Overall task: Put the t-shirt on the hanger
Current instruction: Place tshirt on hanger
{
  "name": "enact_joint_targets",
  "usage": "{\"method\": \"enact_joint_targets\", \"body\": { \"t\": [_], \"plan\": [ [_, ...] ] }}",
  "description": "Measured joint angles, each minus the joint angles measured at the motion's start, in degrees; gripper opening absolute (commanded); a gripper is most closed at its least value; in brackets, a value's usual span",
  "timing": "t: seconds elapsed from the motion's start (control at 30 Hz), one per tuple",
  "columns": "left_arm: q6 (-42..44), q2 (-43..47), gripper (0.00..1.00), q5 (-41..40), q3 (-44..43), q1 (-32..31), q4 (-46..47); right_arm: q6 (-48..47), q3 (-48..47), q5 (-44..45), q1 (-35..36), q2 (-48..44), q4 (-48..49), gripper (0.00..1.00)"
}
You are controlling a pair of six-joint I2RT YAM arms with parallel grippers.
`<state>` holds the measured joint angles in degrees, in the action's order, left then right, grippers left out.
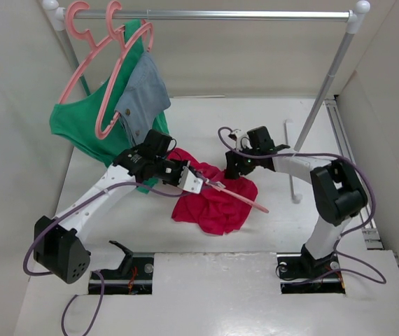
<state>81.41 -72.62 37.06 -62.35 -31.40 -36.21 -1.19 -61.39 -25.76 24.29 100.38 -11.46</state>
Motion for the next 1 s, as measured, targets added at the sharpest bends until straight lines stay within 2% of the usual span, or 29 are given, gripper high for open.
{"method": "enact_joint_targets", "body": {
  "t": [0.1, 0.13, 0.17, 0.27, 0.3, 0.43, 0.5, 0.63, 0.67, 0.73, 0.83, 1.0],
  "plan": [
    [-1.01, 0.50, 0.00, 0.00, 0.39, 0.00, 0.63, -0.04, -0.02, -0.90, 0.00, 3.04, 0.04, 0.57],
    [-1.53, 0.79, 0.00, 0.00, 0.68, 0.00, 1.05, -0.11, -0.07, -1.62, 0.00, 3.89, 0.24, 0.41],
    [-2.29, 0.98, 0.00, 0.04, 0.98, 0.00, 1.38, -0.35, -0.46, -2.99, 0.00, 4.55, 0.61, 0.31],
    [-5.27, 1.22, 0.00, 0.31, 1.49, 0.00, 2.82, -0.76, -2.34, -6.95, 0.09, 6.97, 1.55, 0.04],
    [-6.45, 1.22, 0.00, 0.39, 1.55, 0.00, 3.37, -0.83, -2.75, -8.44, 0.15, 7.72, 1.99, 0.00],
    [-9.79, 1.84, 0.00, 0.66, 1.81, 0.57, 5.29, -1.57, -2.01, -11.89, -0.39, 7.91, 3.10, 0.00],
    [-11.47, 2.64, 0.00, 0.83, 2.16, 1.20, 6.25, -1.27, 1.31, -12.26, -2.10, 5.42, 4.42, 0.00],
    [-15.58, 3.74, 0.00, 0.22, 2.89, 3.08, 8.92, 0.83, 11.69, -10.84, -11.17, -6.34, 4.37, 0.00],
    [-16.92, 3.74, 0.00, 0.17, 2.97, 3.61, 9.92, 1.86, 14.80, -10.08, -15.52, -11.72, 4.42, 0.00],
    [-19.67, 3.74, 0.00, 0.24, 3.26, 4.22, 12.02, 2.67, 16.83, -8.70, -18.40, -16.31, 4.59, 0.00],
    [-23.71, 3.74, 0.00, 0.17, 4.00, 4.81, 14.82, 3.61, 20.13, -5.49, -19.47, -24.24, 4.02, 0.00],
    [-28.06, 3.74, 0.00, -2.97, 6.12, 4.81, 18.05, 4.28, 23.19, -1.03, -20.65, -32.24, -0.15, 0.00]
  ]
}}
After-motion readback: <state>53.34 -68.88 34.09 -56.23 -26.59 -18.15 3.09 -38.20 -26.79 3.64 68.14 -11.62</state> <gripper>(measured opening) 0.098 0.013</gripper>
